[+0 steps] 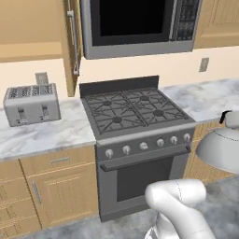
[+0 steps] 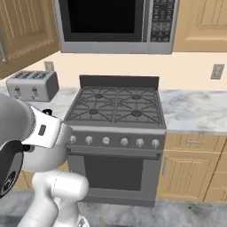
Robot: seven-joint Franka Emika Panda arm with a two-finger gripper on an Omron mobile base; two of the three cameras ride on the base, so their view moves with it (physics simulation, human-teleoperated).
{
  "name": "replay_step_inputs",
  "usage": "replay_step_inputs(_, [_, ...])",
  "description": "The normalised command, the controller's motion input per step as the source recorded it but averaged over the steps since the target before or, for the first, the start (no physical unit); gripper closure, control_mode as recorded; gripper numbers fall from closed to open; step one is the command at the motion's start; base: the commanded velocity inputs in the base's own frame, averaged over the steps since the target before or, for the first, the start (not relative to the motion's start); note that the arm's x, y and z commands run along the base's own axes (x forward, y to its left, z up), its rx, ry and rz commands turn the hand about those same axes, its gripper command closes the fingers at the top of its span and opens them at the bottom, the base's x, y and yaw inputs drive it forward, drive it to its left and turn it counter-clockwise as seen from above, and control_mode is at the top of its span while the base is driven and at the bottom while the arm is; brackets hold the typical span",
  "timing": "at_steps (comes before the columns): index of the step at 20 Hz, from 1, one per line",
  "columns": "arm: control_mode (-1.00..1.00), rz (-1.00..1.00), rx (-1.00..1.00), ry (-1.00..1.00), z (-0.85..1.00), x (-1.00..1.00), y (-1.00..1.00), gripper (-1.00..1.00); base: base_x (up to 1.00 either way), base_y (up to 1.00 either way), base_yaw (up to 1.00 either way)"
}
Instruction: Open the cabinet, pick the kettle from the cabinet, and place it in the sink.
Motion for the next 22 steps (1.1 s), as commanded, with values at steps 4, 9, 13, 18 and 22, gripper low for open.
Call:
replay_step_inputs(4, [1.00, 0.00, 0.00, 0.00, 0.00, 0.00, 0.00, 1.00, 0.00, -0.62, -0.19])
replay_step_inputs(9, [1.00, 0.00, 0.00, 0.00, 0.00, 0.00, 0.00, 1.00, 0.00, -0.54, -0.23])
replay_step_inputs(13, [1.00, 0.00, 0.00, 0.00, 0.00, 0.00, 0.00, 1.00, -0.04, -0.45, -0.32])
replay_step_inputs(18, [1.00, 0.00, 0.00, 0.00, 0.00, 0.00, 0.00, 1.00, -0.09, -0.36, -0.34])
replay_step_inputs(22, [1.00, 0.00, 0.00, 0.00, 0.00, 0.00, 0.00, 1.00, -0.20, -0.26, -0.37])
